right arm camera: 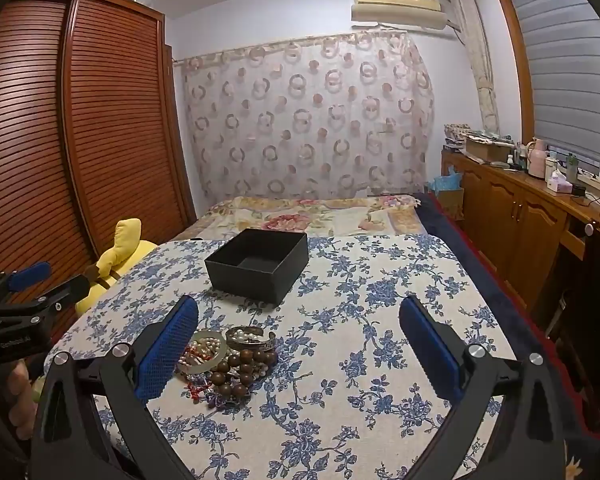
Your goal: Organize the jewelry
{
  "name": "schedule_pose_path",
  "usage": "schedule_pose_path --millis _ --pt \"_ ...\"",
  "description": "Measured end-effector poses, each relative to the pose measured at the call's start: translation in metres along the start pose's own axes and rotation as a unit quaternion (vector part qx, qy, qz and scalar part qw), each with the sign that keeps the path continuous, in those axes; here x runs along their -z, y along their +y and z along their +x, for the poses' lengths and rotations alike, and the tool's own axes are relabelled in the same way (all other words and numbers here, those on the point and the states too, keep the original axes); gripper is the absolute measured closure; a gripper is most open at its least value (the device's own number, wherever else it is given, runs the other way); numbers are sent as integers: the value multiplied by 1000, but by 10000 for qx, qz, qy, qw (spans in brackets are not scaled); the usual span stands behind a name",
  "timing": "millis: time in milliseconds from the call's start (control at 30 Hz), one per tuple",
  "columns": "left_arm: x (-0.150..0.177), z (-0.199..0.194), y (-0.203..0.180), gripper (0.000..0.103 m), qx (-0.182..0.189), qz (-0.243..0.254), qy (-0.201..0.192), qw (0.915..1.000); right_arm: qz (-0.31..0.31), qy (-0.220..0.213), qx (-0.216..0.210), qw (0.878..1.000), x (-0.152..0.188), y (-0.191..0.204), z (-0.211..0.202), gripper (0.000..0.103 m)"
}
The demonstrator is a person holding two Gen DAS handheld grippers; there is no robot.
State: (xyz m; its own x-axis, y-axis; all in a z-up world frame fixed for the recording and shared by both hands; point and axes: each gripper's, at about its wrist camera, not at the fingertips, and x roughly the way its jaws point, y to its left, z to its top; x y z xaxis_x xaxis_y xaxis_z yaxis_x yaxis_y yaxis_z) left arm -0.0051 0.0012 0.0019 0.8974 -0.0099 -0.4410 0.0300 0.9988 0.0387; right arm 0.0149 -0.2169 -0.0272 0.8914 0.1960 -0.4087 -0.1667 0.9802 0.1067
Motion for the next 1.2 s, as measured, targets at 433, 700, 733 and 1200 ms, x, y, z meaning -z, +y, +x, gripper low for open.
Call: schedule_pose_path --millis 433,700,733,1200 --pt "-1 0 0 6 8 -4 -4 10000 -9 -1 -3 10000 0 2 0 2" --pt "-1 -1 -1 6 29 -13 -12 10000 -9 -1 -5 10000 0 1 0 2" --pt "-1 -1 -1 6 32 -10 -12 10000 -8 -2 -10 10000 0 1 0 2" --pt "0 -1 0 6 29 -17 -18 10000 -28 10 -43 10000 0 4 -1 2"
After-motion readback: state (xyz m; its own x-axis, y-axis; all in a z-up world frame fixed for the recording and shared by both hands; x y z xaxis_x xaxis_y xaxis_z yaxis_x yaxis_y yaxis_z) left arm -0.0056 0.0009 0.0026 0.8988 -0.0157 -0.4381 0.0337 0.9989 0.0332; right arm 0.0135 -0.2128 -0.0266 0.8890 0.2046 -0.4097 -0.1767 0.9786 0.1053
